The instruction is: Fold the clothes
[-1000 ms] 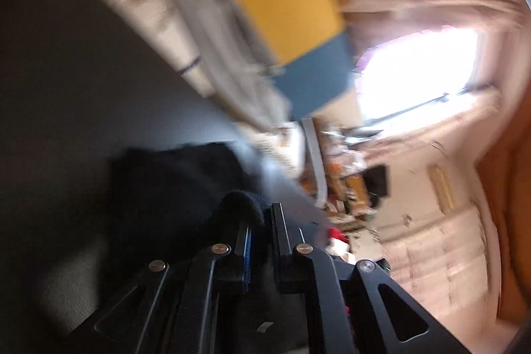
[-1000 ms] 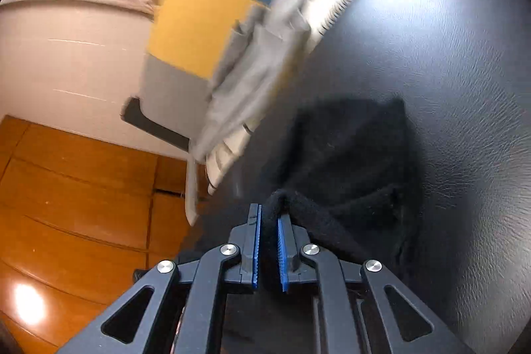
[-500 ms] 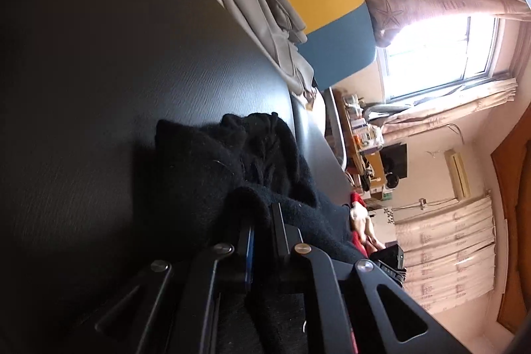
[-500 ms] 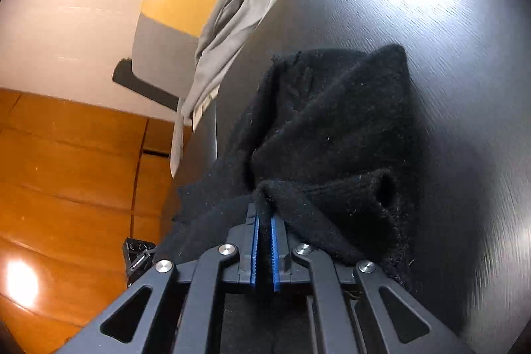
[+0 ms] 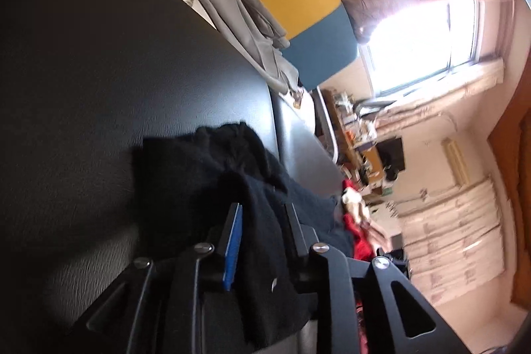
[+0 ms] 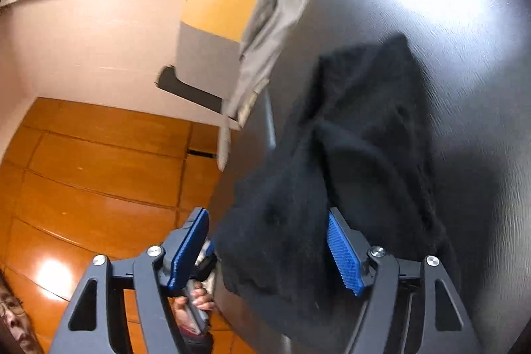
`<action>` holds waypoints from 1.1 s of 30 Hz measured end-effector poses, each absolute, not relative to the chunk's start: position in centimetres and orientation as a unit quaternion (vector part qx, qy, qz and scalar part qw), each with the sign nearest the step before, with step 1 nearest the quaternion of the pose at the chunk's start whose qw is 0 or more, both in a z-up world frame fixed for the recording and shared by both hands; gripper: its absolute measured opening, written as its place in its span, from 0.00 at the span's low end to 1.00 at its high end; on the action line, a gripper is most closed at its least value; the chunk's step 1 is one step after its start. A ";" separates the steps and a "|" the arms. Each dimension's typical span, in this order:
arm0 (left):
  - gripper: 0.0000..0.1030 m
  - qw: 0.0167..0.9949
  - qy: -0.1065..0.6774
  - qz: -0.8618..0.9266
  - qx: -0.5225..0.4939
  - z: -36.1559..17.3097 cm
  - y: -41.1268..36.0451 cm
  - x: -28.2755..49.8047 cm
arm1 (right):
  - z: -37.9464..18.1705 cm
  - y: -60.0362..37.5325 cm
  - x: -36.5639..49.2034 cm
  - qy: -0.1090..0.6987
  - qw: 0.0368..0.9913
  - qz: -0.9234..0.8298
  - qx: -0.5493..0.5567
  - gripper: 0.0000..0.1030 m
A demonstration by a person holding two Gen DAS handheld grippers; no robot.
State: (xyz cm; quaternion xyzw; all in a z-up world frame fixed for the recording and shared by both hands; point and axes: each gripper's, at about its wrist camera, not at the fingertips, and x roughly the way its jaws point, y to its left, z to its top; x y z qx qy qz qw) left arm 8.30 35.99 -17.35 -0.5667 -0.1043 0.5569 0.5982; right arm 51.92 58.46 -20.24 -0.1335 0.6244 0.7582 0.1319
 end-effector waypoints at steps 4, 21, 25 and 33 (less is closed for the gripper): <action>0.27 0.603 -0.086 0.565 -0.556 -17.2 33.4 9.6 | -20.2 57.2 52.4 0.612 0.135 0.766 -0.142 0.70; 0.16 0.623 -0.074 0.531 -0.570 -18.6 33.3 12.5 | -20.9 56.0 50.1 0.544 0.189 0.792 -0.201 0.35; 0.04 0.632 -0.092 0.529 -0.559 -18.1 32.9 12.5 | -20.5 55.9 49.9 0.529 0.191 0.800 -0.210 0.07; 0.04 0.658 -0.178 0.498 -0.536 -15.0 35.2 10.1 | -18.0 57.7 50.0 0.545 0.156 0.812 -0.140 0.06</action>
